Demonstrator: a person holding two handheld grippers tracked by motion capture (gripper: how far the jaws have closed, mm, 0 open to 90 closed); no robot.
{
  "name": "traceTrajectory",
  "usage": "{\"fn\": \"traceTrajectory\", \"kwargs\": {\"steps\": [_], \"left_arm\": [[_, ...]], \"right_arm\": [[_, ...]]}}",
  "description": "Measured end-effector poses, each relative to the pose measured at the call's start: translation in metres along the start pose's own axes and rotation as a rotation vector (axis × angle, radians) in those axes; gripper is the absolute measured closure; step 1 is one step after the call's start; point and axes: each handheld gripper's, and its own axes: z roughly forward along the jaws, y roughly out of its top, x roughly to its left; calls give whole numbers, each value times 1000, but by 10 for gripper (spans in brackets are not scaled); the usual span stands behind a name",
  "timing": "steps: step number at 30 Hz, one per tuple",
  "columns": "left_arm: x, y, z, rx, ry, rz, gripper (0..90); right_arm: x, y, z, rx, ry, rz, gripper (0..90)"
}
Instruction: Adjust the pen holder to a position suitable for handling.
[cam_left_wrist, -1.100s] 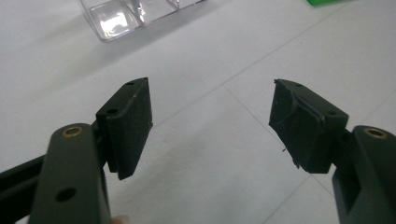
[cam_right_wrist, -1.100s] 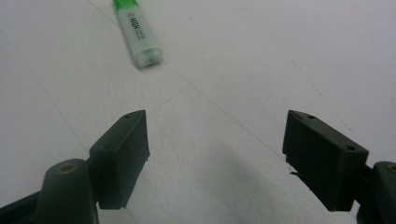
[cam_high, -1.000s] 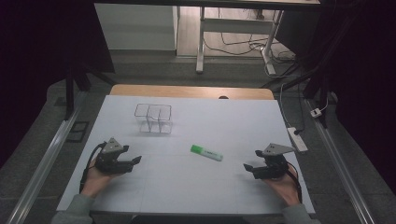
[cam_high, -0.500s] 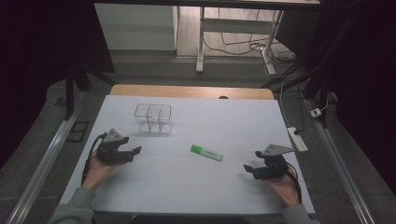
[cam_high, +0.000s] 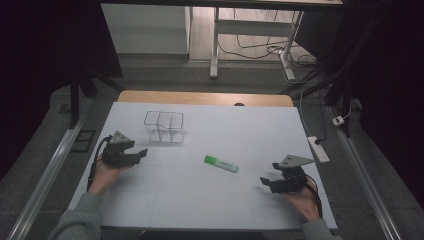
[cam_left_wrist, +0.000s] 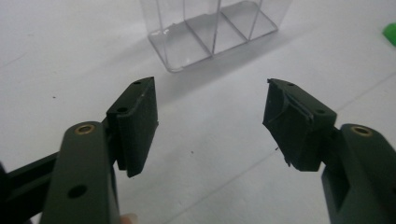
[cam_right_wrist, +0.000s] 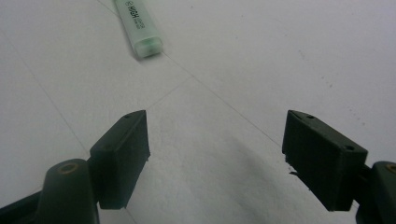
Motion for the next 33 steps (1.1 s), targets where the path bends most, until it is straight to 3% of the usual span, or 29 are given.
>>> {"fn": "traceTrajectory", "kwargs": {"steps": [8, 17, 20, 21, 28, 33], "left_arm": [[8, 7, 9, 4, 12, -7, 375], [21, 10, 22, 3, 37, -32, 457], [26, 12, 26, -2, 37, -41, 518], [28, 13, 29, -2, 36, -51, 606], [35, 17, 40, 1, 56, -49, 864], [43, 20, 48, -8, 37, -56, 894]], "right_arm": [[-1, -1, -1, 2, -2, 7, 221], [-1, -2, 0, 4, -5, 8, 221], [-1, -2, 0, 6, -3, 9, 221], [-1, -2, 0, 7, -5, 7, 221], [-3, -3, 0, 5, -6, 13, 221], [-1, -2, -1, 5, -8, 8, 222]]}}
